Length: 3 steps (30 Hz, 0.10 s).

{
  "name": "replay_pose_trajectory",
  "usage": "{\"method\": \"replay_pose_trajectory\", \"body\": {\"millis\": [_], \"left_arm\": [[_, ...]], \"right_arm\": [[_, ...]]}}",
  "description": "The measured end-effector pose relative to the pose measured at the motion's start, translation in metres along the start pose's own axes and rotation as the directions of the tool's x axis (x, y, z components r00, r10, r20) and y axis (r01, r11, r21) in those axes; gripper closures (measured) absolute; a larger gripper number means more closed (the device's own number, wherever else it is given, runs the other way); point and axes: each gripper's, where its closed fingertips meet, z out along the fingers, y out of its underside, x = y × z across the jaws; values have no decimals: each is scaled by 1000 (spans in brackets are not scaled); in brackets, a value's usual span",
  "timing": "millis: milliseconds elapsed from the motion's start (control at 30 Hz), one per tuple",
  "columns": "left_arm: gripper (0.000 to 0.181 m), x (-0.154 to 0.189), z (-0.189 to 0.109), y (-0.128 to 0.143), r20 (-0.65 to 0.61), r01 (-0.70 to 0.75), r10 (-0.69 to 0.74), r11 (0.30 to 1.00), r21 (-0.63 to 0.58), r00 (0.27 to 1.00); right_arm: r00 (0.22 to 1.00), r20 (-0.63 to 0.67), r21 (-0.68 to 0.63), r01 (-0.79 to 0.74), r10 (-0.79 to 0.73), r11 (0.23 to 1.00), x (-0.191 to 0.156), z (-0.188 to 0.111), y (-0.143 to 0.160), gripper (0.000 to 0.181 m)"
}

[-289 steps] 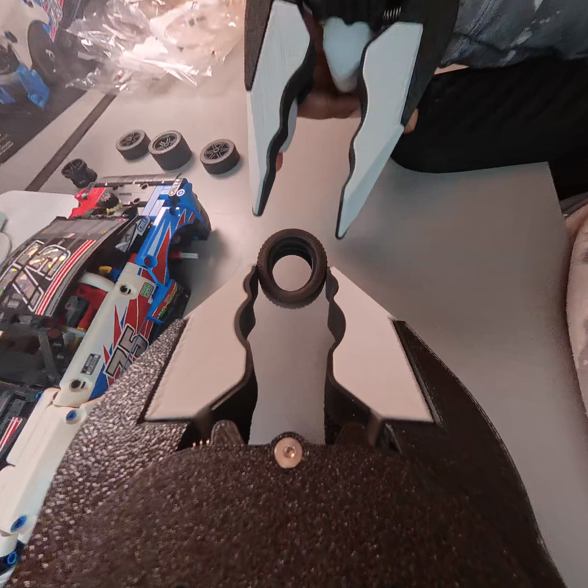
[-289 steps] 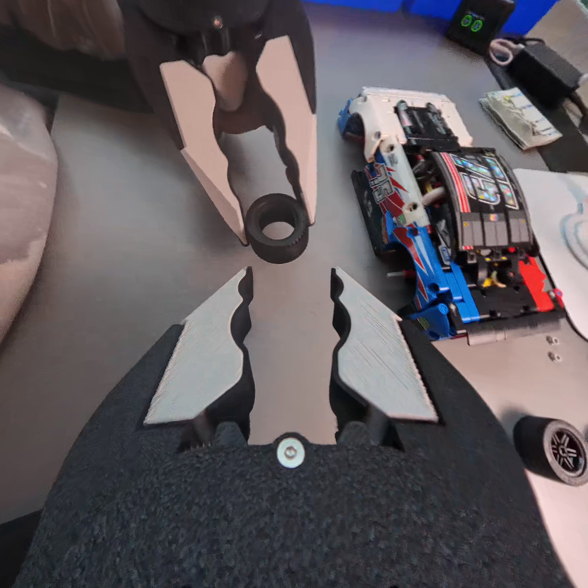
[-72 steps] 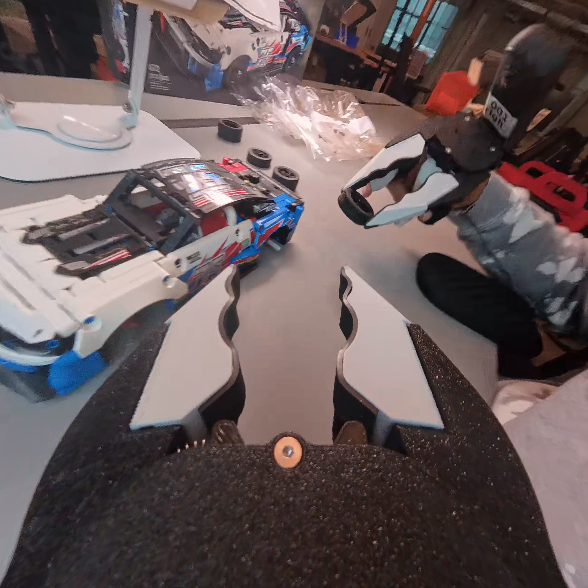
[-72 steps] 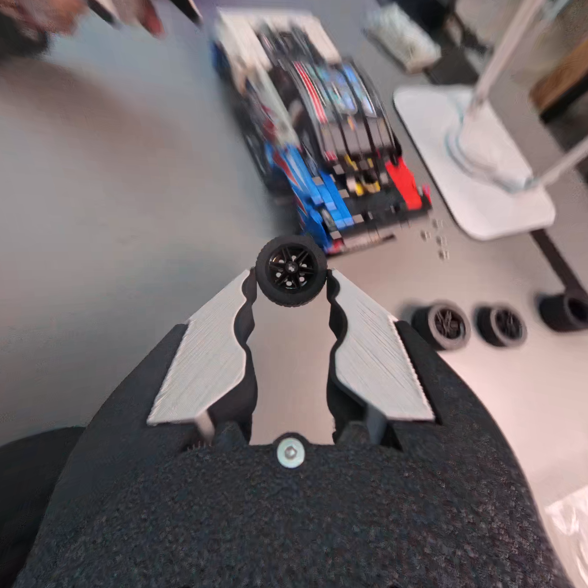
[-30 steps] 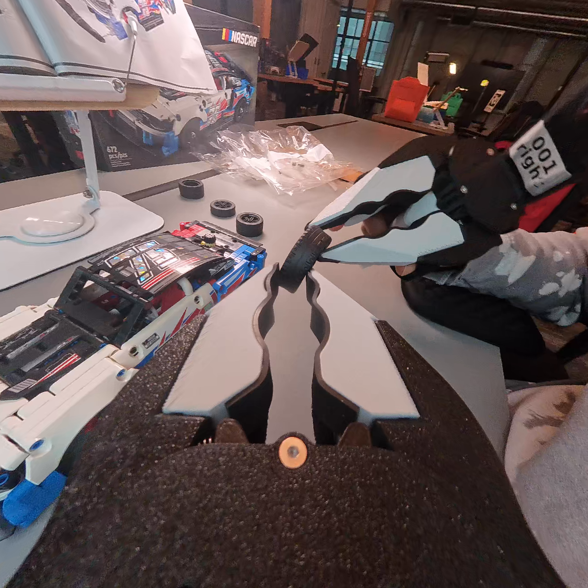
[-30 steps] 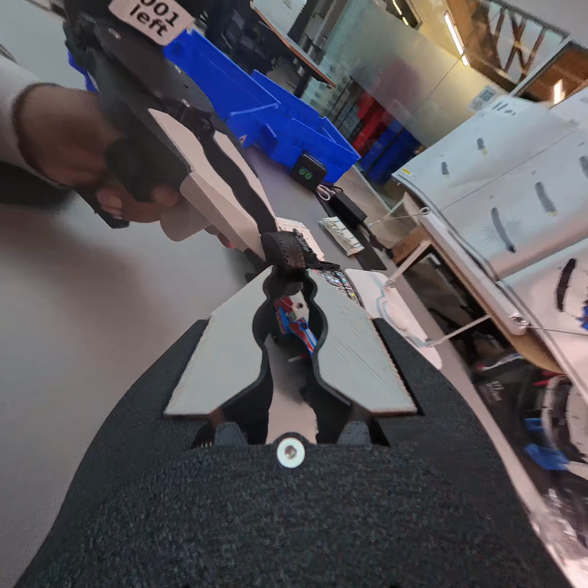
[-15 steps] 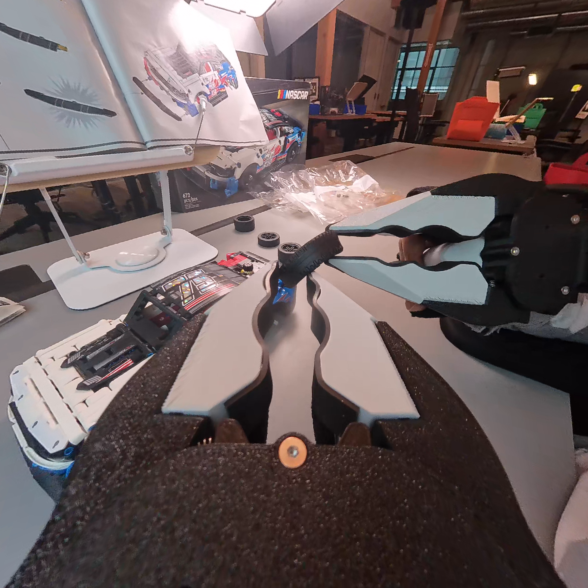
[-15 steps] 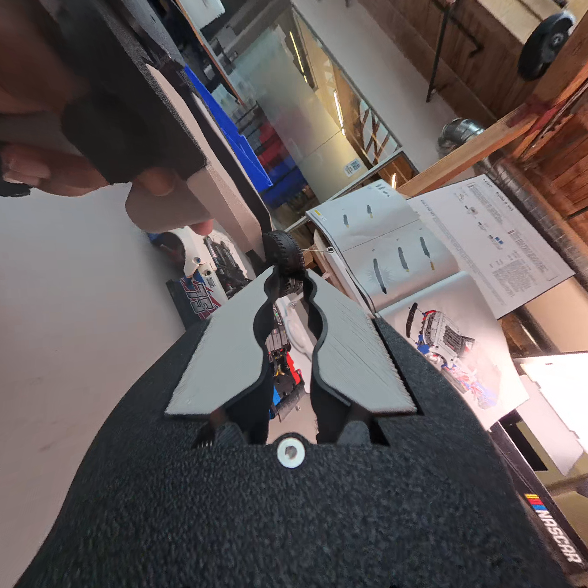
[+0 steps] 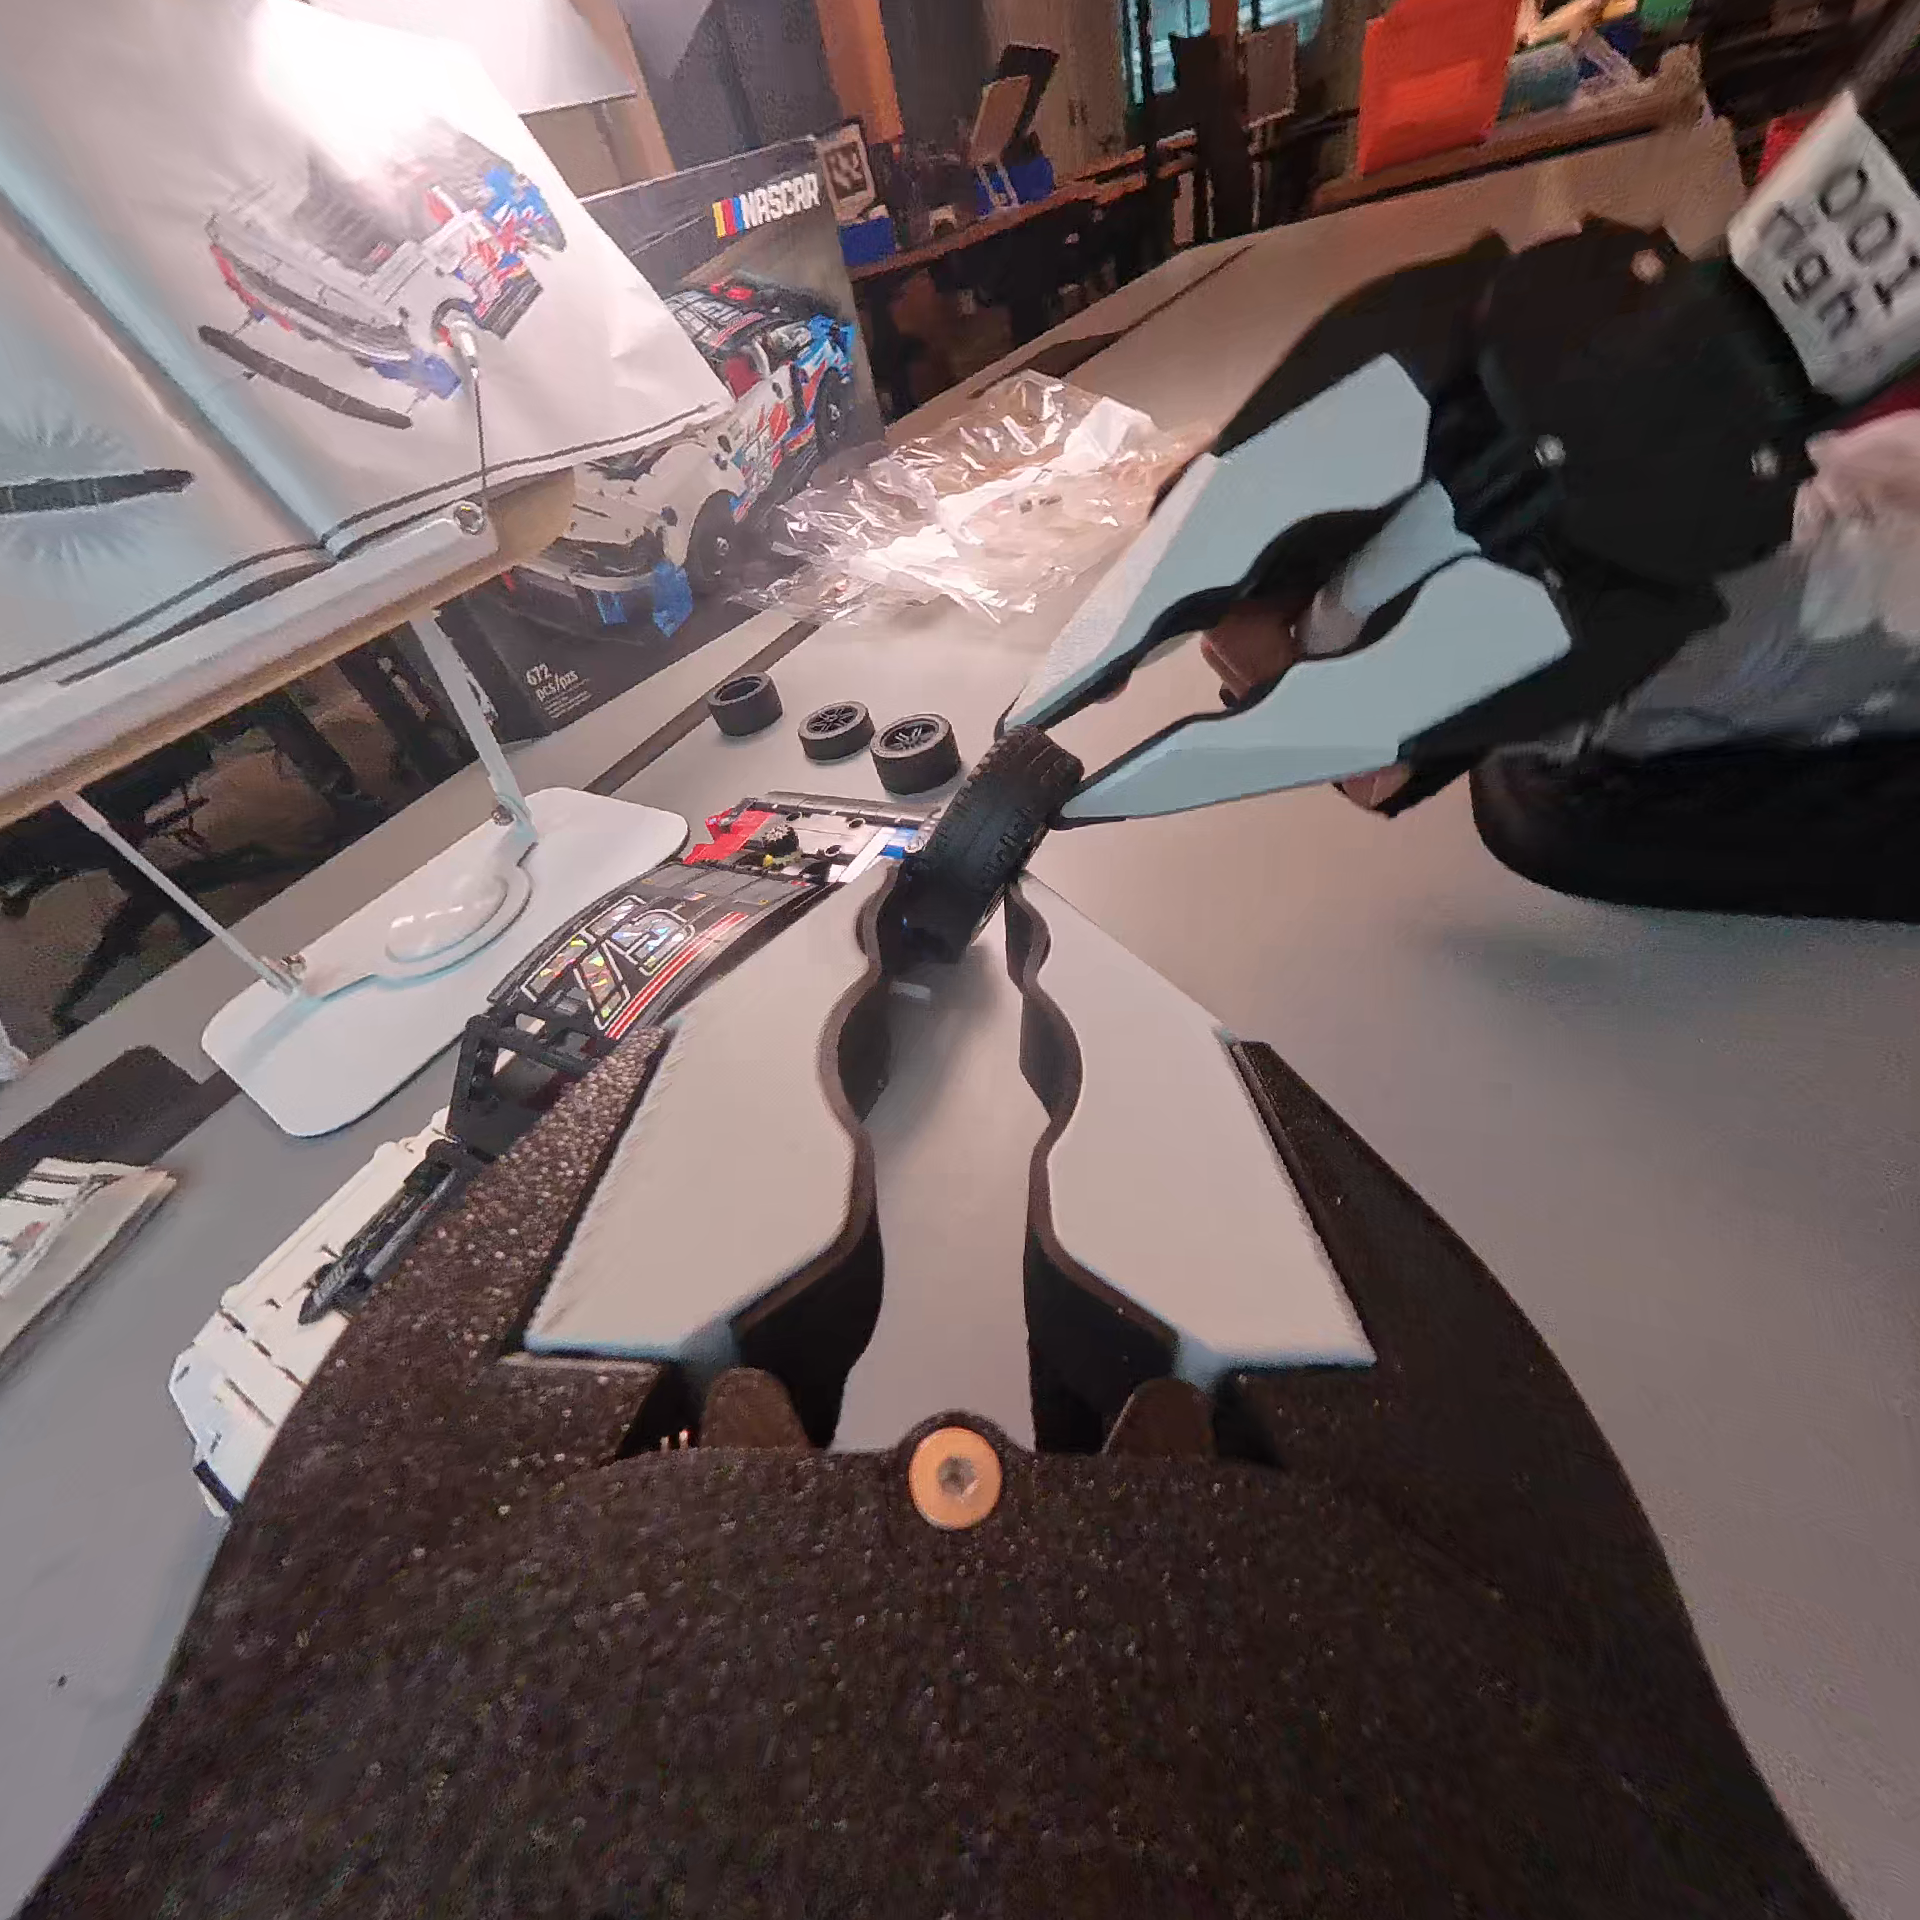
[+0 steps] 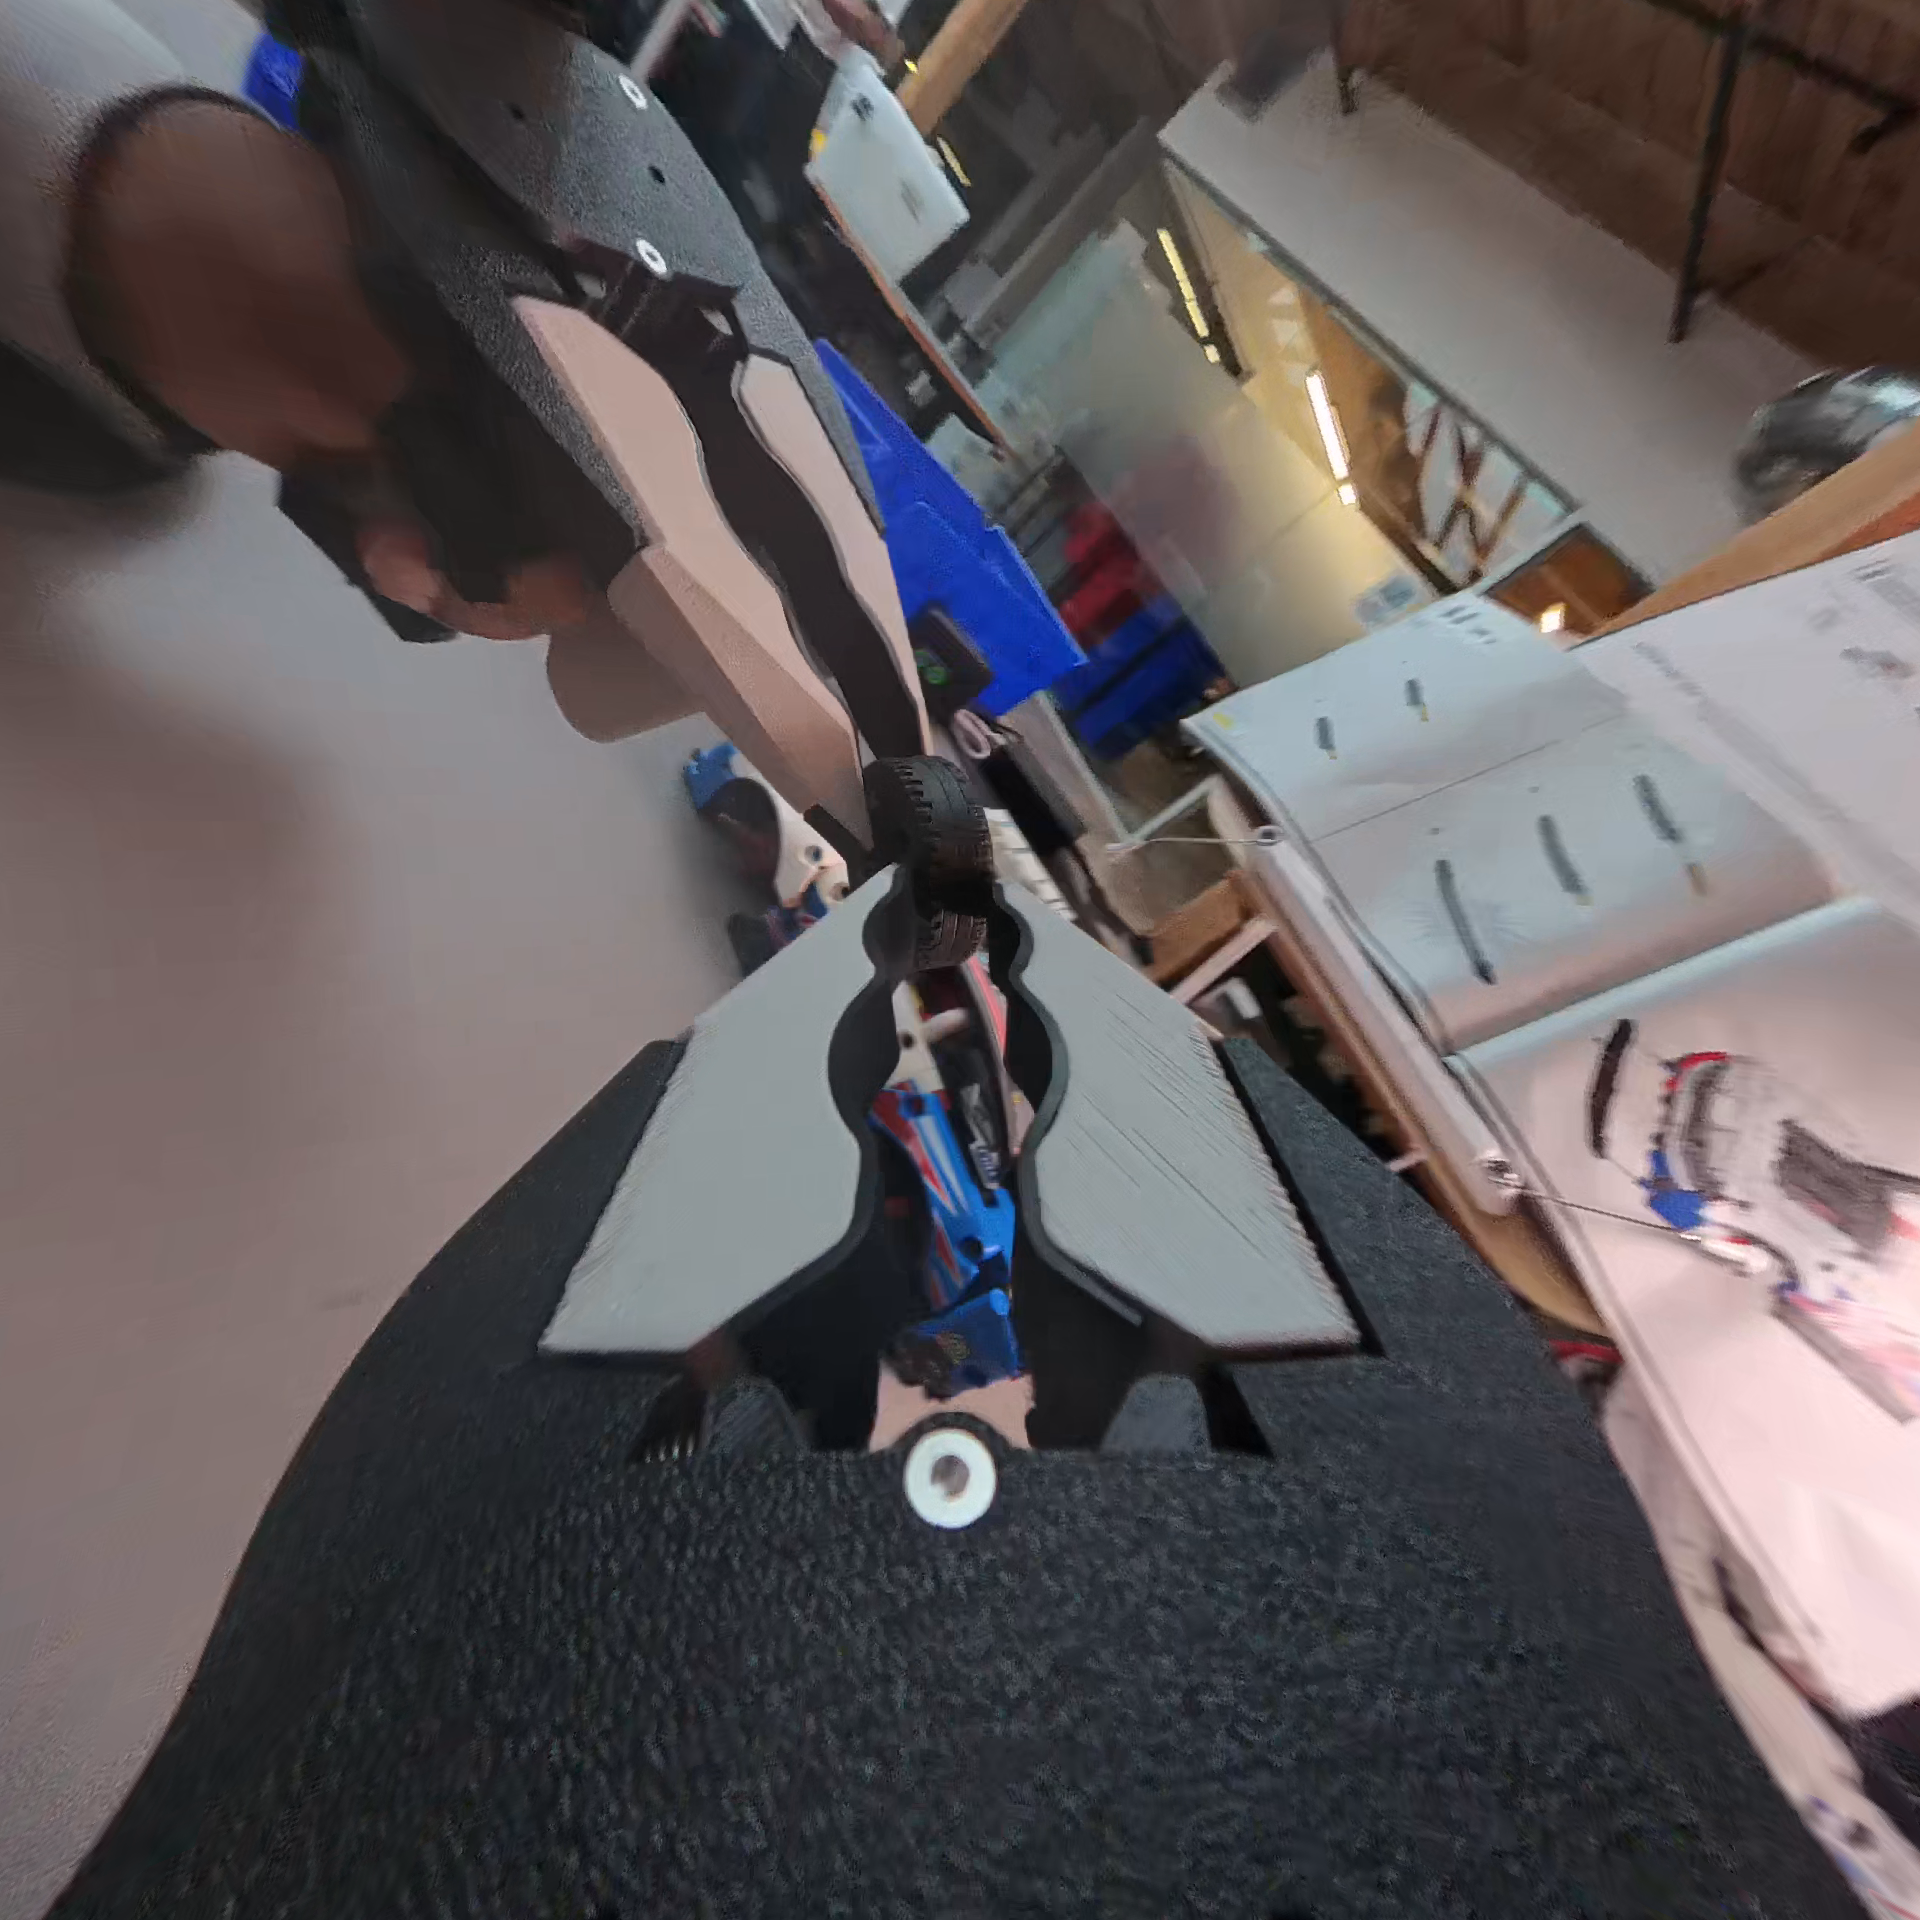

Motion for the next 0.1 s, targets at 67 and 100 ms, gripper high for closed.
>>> {"method": "replay_pose_trajectory", "body": {"millis": [67,100], "left_arm": [[146,7,1,8,-40,-92,91,996,-23,995],[143,11,2,10,-63,-131,129,991,-27,990]], "right_arm": [[988,124,11,-95,93,995,-8,-1,0,169],[976,178,36,-137,128,990,-12,-4,-5,169]]}}
